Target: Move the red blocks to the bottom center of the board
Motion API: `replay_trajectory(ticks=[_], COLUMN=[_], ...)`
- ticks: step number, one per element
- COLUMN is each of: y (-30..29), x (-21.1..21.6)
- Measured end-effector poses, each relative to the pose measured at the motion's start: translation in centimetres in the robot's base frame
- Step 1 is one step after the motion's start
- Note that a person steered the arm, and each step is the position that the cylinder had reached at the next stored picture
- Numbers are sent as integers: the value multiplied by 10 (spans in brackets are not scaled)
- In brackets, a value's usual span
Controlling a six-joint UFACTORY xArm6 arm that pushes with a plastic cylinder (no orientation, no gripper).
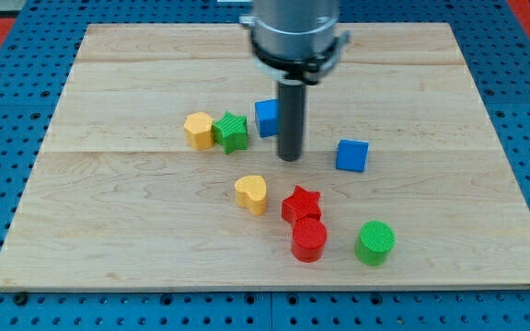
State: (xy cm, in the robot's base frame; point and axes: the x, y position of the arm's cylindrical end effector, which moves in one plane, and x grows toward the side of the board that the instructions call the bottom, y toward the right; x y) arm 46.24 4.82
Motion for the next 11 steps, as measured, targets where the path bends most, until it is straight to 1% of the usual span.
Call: replay_trajectory(ticks=[1,2,3,4,5,7,9,10,11], y=[9,15,-10,15,94,207,199,165,118], x=[47,71,71,58,45,150,156,156,156])
